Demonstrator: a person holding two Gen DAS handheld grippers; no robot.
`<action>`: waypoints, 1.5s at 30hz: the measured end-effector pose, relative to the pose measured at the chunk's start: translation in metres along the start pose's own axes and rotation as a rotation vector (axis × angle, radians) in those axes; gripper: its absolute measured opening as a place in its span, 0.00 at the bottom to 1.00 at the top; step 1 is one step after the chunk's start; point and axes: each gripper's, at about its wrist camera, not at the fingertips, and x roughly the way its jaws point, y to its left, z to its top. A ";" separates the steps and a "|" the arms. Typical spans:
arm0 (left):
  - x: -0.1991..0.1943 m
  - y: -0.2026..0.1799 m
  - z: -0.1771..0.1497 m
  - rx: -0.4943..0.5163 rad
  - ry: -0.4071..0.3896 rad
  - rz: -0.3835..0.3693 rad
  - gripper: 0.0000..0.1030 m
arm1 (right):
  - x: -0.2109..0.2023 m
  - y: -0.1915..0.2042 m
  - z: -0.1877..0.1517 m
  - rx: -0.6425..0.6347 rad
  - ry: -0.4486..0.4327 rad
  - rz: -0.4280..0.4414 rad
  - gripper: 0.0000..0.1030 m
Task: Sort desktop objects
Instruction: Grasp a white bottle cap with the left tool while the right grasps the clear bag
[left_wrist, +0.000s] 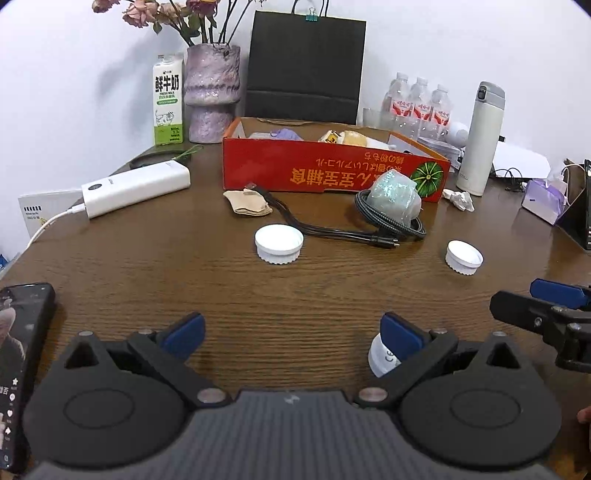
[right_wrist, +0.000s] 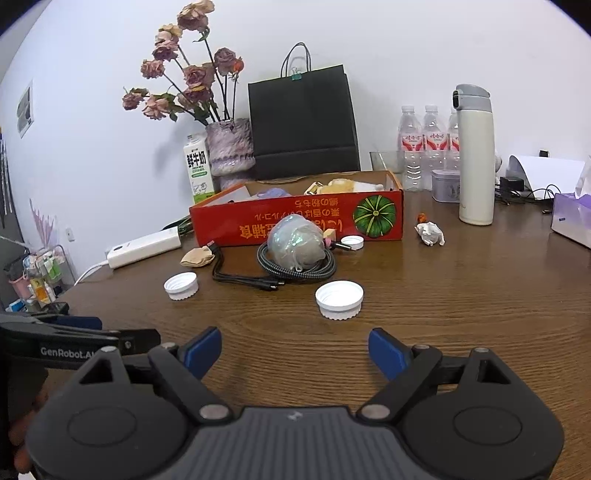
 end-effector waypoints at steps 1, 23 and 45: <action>0.000 0.001 0.001 -0.002 0.001 -0.004 1.00 | 0.000 -0.001 0.000 0.004 0.000 0.002 0.84; 0.084 0.028 0.061 -0.076 0.028 -0.127 0.39 | 0.136 -0.017 0.102 0.092 0.094 0.037 0.82; 0.004 0.003 0.102 -0.026 -0.032 -0.216 0.39 | 0.010 -0.041 0.088 0.100 -0.102 -0.024 0.34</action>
